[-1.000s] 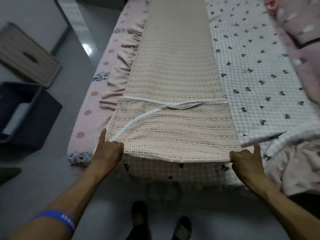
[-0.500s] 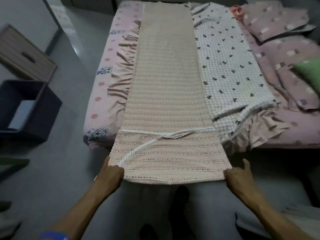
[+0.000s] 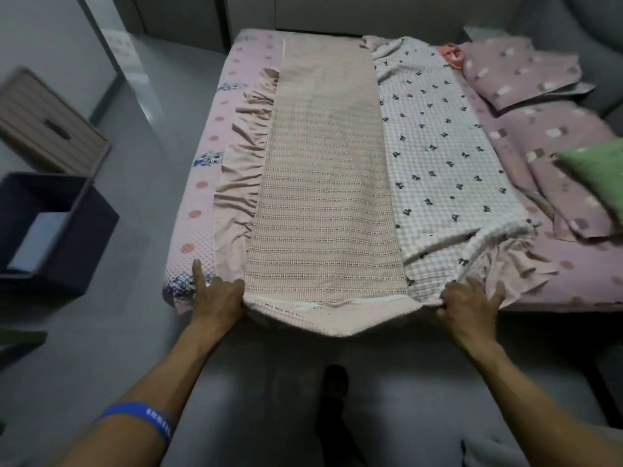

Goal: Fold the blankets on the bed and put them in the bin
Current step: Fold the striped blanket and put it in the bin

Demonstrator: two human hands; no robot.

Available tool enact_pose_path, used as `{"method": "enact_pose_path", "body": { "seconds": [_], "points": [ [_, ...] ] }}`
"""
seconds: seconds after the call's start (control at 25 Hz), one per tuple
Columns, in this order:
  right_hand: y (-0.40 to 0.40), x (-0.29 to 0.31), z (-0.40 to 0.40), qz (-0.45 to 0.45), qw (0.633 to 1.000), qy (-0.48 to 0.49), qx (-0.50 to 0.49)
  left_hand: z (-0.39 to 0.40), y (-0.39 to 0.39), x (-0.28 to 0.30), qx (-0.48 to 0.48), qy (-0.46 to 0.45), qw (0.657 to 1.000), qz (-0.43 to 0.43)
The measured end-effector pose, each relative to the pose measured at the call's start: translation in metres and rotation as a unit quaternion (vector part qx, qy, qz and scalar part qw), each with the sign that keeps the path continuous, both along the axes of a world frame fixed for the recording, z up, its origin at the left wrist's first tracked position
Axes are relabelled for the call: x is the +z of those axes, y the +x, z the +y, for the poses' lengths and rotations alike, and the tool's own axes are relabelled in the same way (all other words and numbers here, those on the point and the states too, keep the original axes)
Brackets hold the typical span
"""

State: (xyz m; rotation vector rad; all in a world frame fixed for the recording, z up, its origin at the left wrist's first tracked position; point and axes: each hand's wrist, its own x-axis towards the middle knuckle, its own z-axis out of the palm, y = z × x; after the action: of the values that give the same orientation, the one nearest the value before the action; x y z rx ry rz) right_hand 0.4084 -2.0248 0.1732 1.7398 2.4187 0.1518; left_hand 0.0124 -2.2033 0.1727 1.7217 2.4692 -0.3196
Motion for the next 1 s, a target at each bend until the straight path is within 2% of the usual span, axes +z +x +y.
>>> {"method": "enact_pose_path", "body": {
  "seconds": [0.08, 0.28, 0.48, 0.64, 0.88, 1.0],
  "points": [
    [-0.01, -0.004, 0.035, 0.016, 1.0, -0.007, -0.025, 0.023, -0.018, 0.0, 0.02, -0.032, 0.999, 0.025],
    [-0.048, -0.036, 0.152, 0.046, 0.998, 0.007, -0.038, 0.12, -0.063, -0.031, 0.046, 0.002, 0.999, 0.004],
    [-0.09, -0.112, 0.281, 0.061, 0.995, -0.059, -0.061, 0.253, -0.11, -0.089, 0.084, -0.018, 0.996, -0.037],
    [-0.122, -0.187, 0.367, 0.068, 0.989, -0.095, -0.092, 0.343, -0.15, -0.169, 0.044, -0.06, 0.996, -0.052],
    [-0.13, -0.276, 0.408, 0.045, 0.985, -0.142, -0.085, 0.403, -0.183, -0.253, 0.019, -0.124, 0.99, -0.066],
    [-0.133, -0.298, 0.407, 0.051, 0.988, -0.127, -0.073, 0.402, -0.183, -0.278, 0.003, -0.107, 0.993, -0.058]
  ]
}}
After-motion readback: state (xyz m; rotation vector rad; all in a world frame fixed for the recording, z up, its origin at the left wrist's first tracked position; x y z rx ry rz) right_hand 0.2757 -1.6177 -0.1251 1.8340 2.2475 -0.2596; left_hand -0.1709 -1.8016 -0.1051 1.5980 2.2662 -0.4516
